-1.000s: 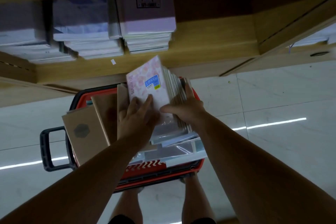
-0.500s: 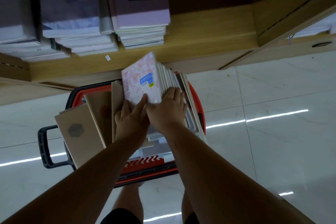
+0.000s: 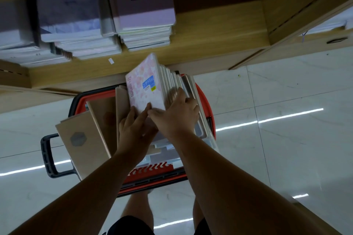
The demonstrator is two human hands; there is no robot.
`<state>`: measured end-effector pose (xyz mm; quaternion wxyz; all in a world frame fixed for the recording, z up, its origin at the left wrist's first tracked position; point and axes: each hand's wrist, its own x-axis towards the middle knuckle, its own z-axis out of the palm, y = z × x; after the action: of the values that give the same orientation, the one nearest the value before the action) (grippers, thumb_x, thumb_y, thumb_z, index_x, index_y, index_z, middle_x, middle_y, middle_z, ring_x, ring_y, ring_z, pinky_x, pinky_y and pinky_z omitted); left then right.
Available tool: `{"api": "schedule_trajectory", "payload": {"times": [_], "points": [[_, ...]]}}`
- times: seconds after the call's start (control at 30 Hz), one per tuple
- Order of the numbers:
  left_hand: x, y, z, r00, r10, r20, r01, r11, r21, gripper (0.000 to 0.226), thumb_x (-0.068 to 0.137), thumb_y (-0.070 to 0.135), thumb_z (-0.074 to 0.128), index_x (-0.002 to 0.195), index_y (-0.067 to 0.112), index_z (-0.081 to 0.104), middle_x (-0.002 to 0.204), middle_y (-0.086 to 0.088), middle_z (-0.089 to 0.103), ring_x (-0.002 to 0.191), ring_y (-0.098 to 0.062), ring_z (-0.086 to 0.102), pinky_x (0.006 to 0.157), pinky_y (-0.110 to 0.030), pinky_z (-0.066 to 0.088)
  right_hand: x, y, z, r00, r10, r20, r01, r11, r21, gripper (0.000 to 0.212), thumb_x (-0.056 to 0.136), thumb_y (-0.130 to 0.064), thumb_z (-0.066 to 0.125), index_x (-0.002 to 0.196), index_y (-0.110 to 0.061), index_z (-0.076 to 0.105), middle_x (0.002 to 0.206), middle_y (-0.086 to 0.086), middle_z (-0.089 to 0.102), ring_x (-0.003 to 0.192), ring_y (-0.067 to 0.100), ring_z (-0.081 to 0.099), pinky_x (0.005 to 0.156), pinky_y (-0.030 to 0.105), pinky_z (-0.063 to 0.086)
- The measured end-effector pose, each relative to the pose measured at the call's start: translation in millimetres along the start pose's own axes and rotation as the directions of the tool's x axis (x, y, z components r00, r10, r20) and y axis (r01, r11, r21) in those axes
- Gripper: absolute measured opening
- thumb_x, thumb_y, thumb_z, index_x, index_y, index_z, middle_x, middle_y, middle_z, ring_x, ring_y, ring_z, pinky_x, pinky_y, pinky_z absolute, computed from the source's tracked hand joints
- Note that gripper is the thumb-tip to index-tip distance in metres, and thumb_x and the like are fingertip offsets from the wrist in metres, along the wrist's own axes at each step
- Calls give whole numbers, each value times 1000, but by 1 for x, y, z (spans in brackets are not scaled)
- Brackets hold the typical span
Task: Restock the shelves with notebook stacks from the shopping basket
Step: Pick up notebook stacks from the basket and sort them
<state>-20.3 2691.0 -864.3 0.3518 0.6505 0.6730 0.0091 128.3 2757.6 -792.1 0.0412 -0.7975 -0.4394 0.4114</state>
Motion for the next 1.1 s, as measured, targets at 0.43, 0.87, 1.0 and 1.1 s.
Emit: {"api": "schedule_trajectory", "payload": {"times": [0.43,0.87,1.0,1.1], "points": [[-8,8,-12,998,-59,35,68,914,-400,63,97,51,53,154,39,30,167,0,27,157,-28,21,126,-31,15,1,-8,3,995,27,98,-35,996,79,91,73,-58,79,142,-14,38,138,8,49,131,28,47,110,47,43],[-12,16,-5,992,-122,45,122,767,-630,75,79,88,50,148,62,34,168,6,25,154,-25,26,115,-61,38,9,-10,-6,986,58,153,-76,991,111,87,51,-43,88,123,-32,42,119,1,58,111,29,61,81,46,63],[-5,18,-8,977,-206,-47,152,838,-523,93,75,88,55,153,40,37,141,-6,55,130,-25,54,106,-50,51,9,2,-16,985,18,169,-42,989,141,80,55,-36,90,120,-33,42,116,0,60,104,24,63,76,38,61],[-1,29,-11,947,-301,107,280,620,-733,89,76,69,76,151,36,41,141,-1,59,125,-23,62,98,-49,58,12,20,-32,986,-3,168,-34,976,216,77,57,-27,94,119,-28,48,110,-4,65,98,18,67,64,28,57]]}}
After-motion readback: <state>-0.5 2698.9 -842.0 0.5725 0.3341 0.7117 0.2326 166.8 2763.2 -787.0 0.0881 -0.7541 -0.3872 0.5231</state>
